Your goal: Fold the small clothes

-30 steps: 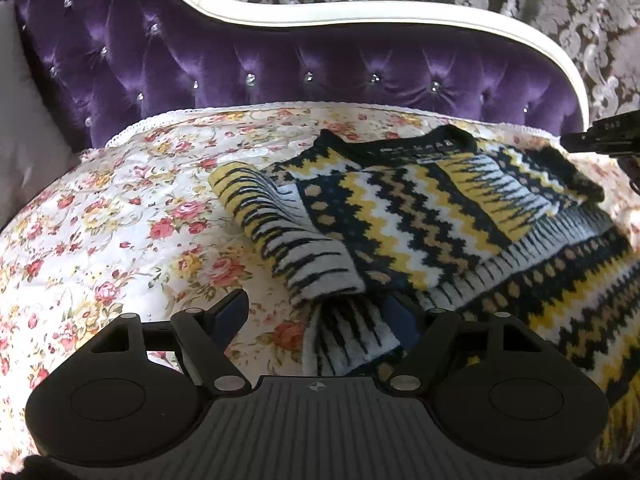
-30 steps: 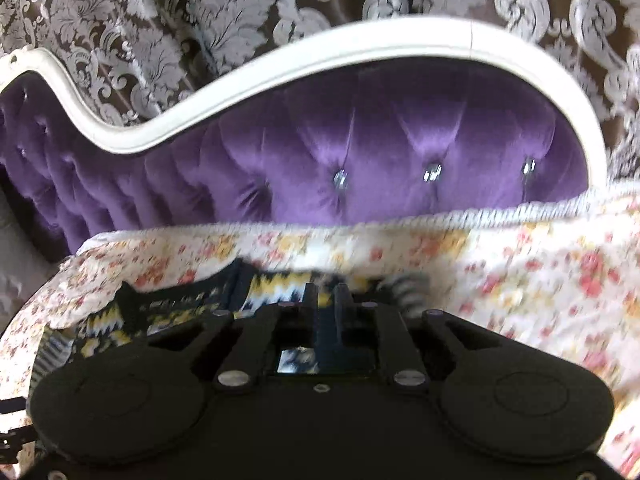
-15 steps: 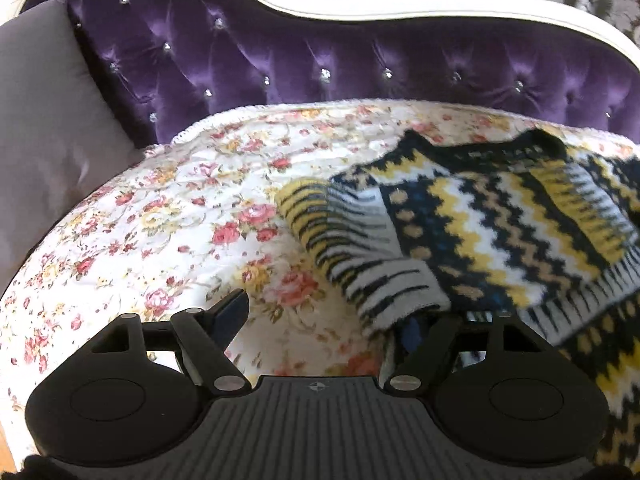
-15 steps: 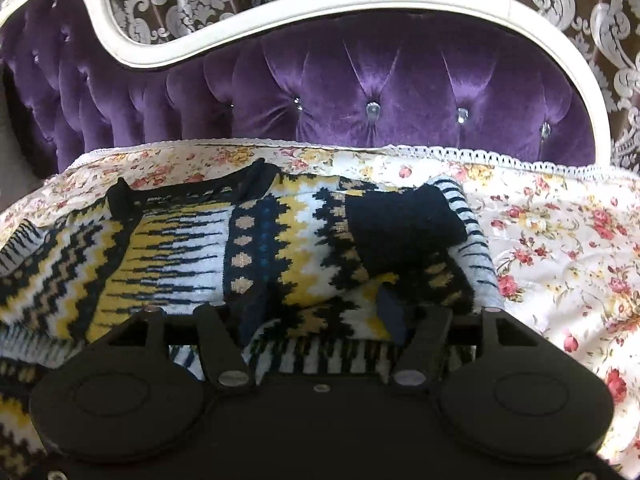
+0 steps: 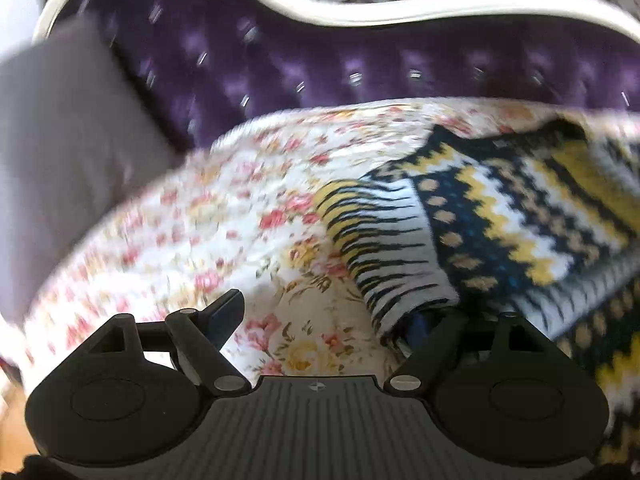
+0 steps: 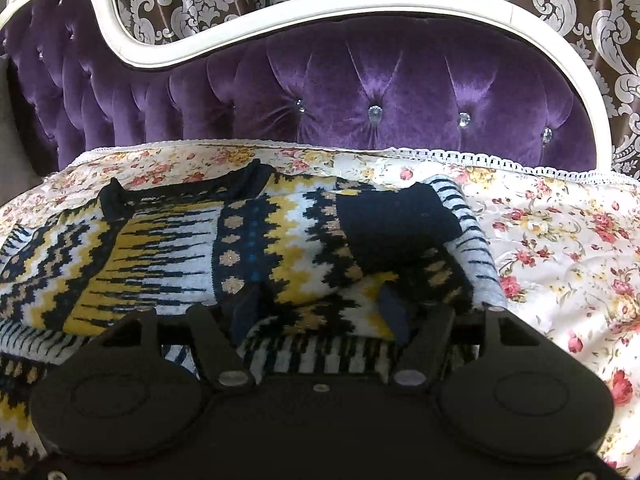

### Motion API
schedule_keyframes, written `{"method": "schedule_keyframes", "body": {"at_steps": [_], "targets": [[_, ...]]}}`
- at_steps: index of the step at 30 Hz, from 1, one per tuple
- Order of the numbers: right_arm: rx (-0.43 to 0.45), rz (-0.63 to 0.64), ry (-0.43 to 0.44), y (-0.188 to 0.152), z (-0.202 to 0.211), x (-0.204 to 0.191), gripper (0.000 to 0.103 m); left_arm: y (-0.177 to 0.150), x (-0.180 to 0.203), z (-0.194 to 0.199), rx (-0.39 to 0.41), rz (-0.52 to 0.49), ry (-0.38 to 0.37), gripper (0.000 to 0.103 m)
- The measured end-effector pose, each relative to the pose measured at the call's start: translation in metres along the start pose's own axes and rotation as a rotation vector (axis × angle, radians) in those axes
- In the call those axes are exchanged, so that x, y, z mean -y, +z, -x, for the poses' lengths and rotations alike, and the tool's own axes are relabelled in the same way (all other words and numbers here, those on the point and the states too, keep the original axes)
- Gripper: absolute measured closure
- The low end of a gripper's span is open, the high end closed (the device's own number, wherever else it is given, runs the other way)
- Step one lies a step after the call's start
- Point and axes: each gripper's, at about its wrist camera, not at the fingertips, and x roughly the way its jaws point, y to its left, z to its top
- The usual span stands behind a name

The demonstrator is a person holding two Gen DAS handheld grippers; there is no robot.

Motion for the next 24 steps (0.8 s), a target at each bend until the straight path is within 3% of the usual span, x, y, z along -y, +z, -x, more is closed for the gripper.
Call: {"method": "schedule_keyframes", "body": {"at_steps": [2,5,9,11,13,17,23,24], "targets": [[-0.001,-0.005,0.009,0.0,0.0,0.001,0.035,0.001,0.004,0.008,0.011,-0.048,-0.004,0.023],[-0.003,-0.027,0.032,0.002,0.001,0.006,0.034,0.003,-0.003,0.019,-0.003,-0.046,-0.11,0.024],[-0.032,-0.007,0.086,0.008,0.002,0.01,0.028,0.005,-0.013,0.035,-0.013,-0.074,-0.19,0.024],[-0.052,0.03,0.113,0.013,0.008,0.01,0.026,0.01,-0.026,0.042,-0.001,0.002,-0.247,0.024],[-0.029,0.049,0.141,0.019,0.02,0.014,0.025,0.017,-0.038,0.038,-0.011,0.145,-0.294,0.024],[0.038,-0.029,0.127,0.034,0.03,0.038,0.008,0.035,-0.059,0.003,-0.051,0.423,-0.362,0.024],[-0.001,-0.14,0.073,0.05,-0.003,0.083,0.006,0.046,-0.045,-0.062,-0.191,0.444,-0.353,0.024],[-0.016,-0.159,0.078,0.051,-0.011,0.088,0.006,0.046,-0.042,-0.067,-0.182,0.442,-0.349,0.024]]}}
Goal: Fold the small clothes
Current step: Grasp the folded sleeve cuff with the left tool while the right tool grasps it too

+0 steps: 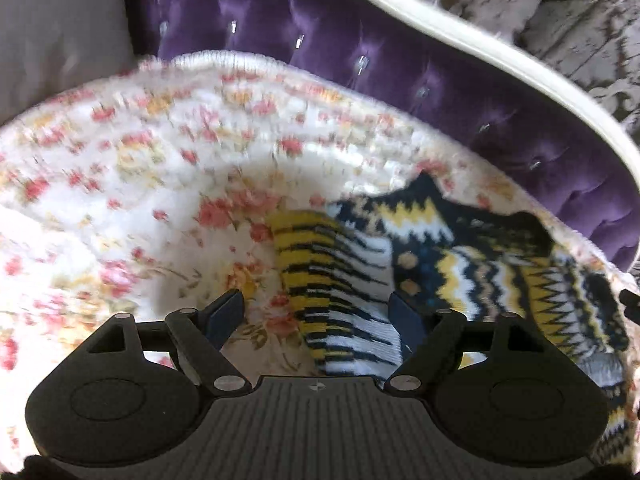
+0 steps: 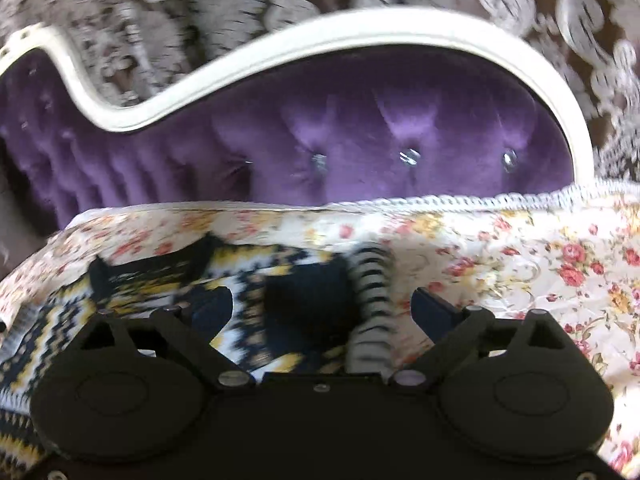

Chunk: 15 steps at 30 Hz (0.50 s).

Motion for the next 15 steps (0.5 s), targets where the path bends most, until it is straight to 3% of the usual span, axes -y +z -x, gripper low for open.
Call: {"method": "schedule_keyframes", "body": {"at_steps": [6,9,10,11,13,15], "targets": [[-0.074,-0.123,0.134,-0.002,-0.036,0.024,0.004,0.005,0.012,-0.016,0.039,-0.087,-0.039,0.026],[-0.057,-0.154,0.194,-0.003,-0.045,0.026,0.006,0.006,0.016,-0.022,0.071,-0.094,-0.099,0.09],[-0.061,-0.161,0.215,-0.003,-0.046,0.026,0.017,0.006,0.017,-0.023,0.079,-0.084,-0.111,0.091],[-0.072,-0.169,0.232,-0.002,-0.048,0.026,0.044,0.005,0.021,-0.022,0.094,-0.109,-0.095,0.091],[-0.107,-0.147,0.234,-0.002,-0.053,0.019,0.075,0.001,0.038,-0.018,0.16,-0.236,-0.021,0.092],[-0.072,-0.054,0.206,0.0,-0.045,0.007,0.076,0.0,0.058,-0.008,0.278,-0.363,0.043,0.092]]}}
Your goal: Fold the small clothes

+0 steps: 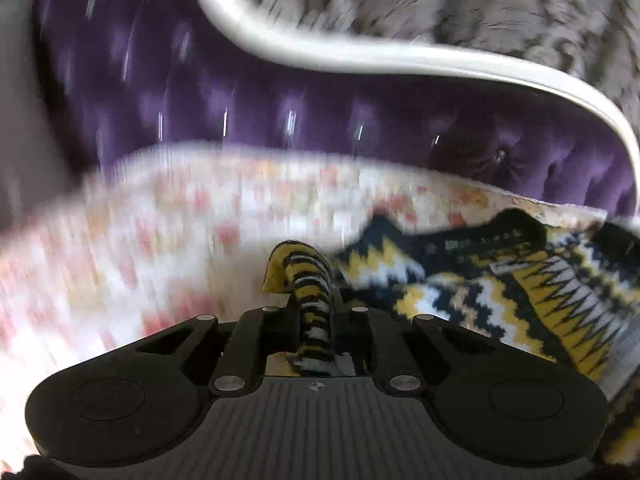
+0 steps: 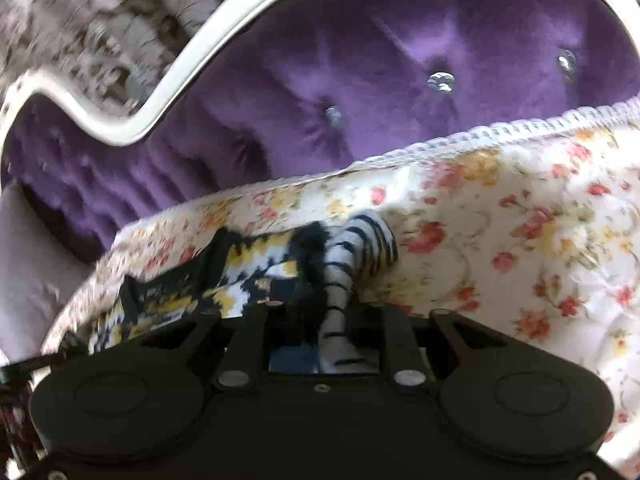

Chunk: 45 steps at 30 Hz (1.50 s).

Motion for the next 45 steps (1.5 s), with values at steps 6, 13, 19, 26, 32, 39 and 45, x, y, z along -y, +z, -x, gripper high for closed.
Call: {"method": "schedule_keyframes", "body": {"at_steps": [6,13,19,26,32,39,45], "targets": [[0.154,0.135,-0.105,0.014,0.022,-0.018,0.077,0.015,0.02,-0.01,0.074,-0.112,0.061,0.092],[0.065,0.073,-0.219,-0.005,-0.004,0.008,0.032,-0.007,-0.004,-0.032,-0.111,-0.03,0.098,0.056],[0.076,-0.081,-0.257,-0.006,0.032,0.036,0.021,-0.004,-0.043,-0.01,-0.177,0.155,0.09,0.049],[0.19,-0.121,-0.156,-0.014,0.134,0.02,0.012,-0.012,-0.026,0.086,-0.09,0.137,0.037,0.048],[0.22,-0.064,-0.085,-0.048,0.206,-0.026,0.01,-0.033,0.014,0.169,-0.021,0.108,-0.027,0.044],[0.152,0.001,-0.035,-0.112,0.243,-0.072,0.004,-0.078,0.049,0.233,-0.015,0.09,-0.056,0.042],[0.042,0.05,-0.057,-0.174,0.245,-0.094,0.004,-0.119,0.066,0.256,-0.064,0.093,-0.07,0.034]]}}
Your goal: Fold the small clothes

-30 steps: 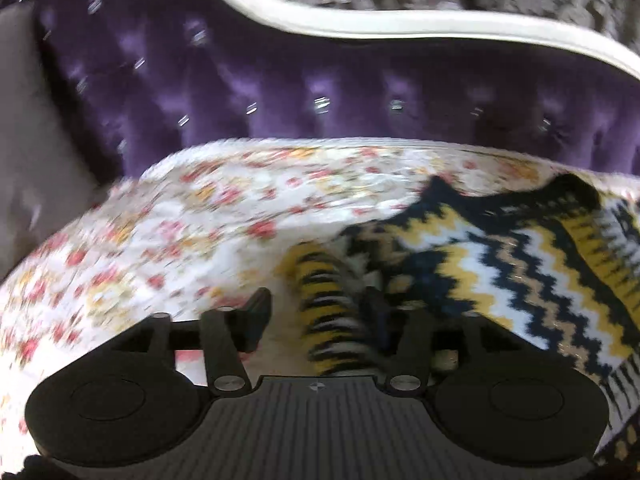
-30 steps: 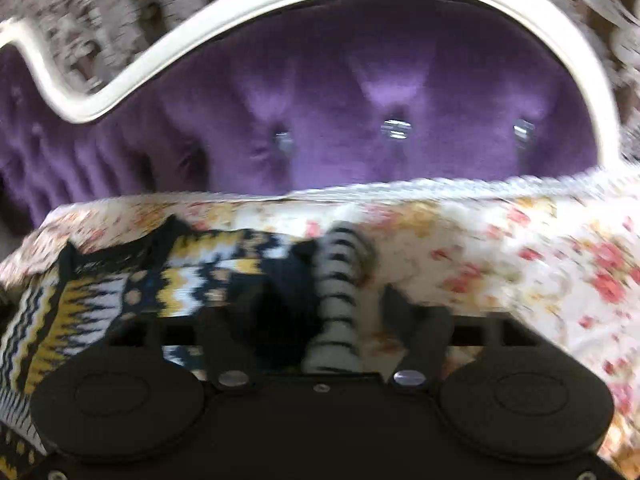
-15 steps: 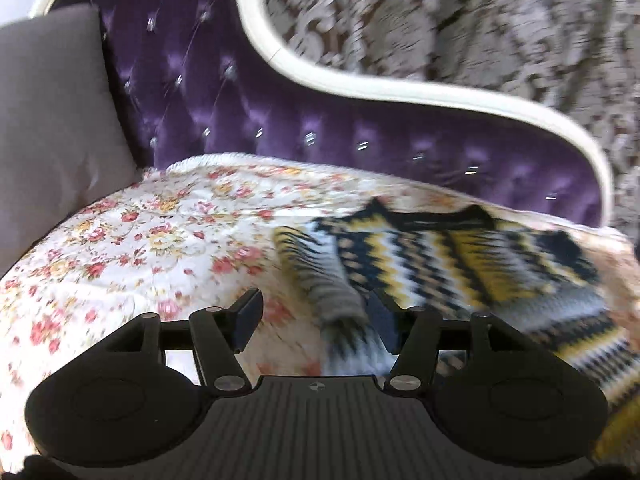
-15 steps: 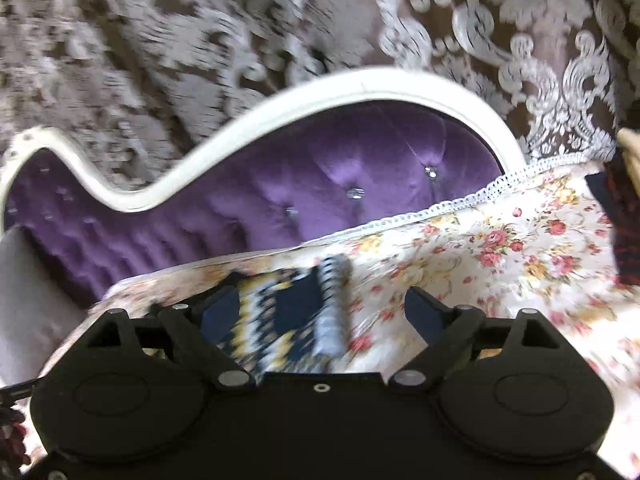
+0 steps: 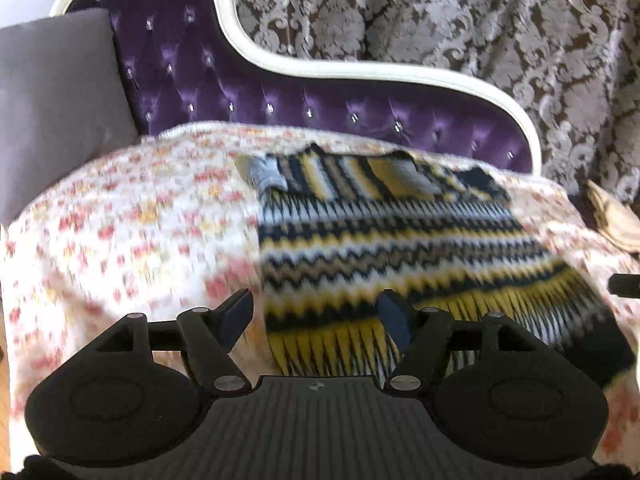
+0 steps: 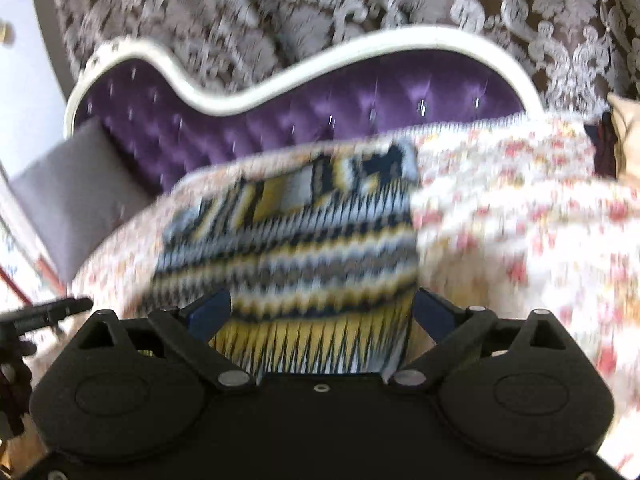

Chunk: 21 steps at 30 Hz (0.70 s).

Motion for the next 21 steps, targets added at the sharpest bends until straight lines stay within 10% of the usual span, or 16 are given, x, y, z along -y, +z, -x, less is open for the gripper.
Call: {"method": "schedule_keyframes", "body": {"at_steps": [15,21], "targets": [[-0.042,-0.063,0.015,-0.052,0.005,-0.005,0.009,-0.042,0.004,0.006,-0.029,-0.02,0.007,0.03],[-0.077,-0.084,0.041,-0.045,-0.004,-0.002,0.07,-0.039,0.005,0.004,-0.032,-0.028,-0.005,0.03]]}}
